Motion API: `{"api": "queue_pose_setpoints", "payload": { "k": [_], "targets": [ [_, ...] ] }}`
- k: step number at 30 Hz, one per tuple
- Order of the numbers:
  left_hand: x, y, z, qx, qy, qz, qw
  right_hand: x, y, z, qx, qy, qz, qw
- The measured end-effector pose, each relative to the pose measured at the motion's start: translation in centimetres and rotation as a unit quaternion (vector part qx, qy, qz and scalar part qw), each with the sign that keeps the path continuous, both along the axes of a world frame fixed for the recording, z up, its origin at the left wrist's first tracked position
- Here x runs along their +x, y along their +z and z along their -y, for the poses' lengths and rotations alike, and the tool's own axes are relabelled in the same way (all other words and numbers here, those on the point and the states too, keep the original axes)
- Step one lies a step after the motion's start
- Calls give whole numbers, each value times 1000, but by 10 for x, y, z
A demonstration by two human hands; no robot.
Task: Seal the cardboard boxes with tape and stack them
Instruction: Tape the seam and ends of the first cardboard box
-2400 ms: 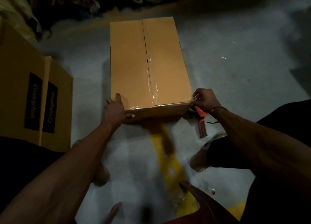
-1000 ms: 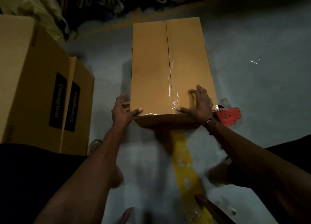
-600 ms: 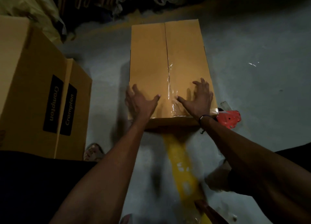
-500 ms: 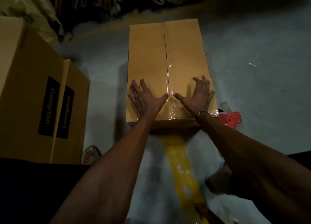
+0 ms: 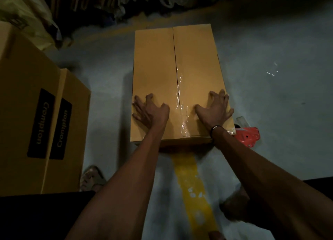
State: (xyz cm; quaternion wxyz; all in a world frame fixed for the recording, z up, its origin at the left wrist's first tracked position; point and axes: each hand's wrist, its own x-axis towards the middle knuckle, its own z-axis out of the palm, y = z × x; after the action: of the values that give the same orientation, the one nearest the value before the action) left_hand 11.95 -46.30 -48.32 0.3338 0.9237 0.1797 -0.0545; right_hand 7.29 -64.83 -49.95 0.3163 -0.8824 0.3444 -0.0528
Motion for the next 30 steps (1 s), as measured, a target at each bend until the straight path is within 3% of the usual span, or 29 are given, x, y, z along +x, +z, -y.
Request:
{"api": "queue_pose_setpoints", "payload": {
  "k": [6,16,21,26,30],
  "targets": [
    [14,-10,19,70,-103,39,991,31,8,-17,-28,18,-35,999],
    [28,-21,21,15,-116,14,993,30,-6,-12,-30,-14,-8,999],
    [31,-15,15,-15,-91,23,996,37,-1,-14,-25,-12,-36,999],
    [45,-17,20,9,-121,79,989,59,5,-6,-84,36,39,995],
    [51,-29,30,37,-158,72,984,71,-7,0,-103,74,-6,992]
  ]
}}
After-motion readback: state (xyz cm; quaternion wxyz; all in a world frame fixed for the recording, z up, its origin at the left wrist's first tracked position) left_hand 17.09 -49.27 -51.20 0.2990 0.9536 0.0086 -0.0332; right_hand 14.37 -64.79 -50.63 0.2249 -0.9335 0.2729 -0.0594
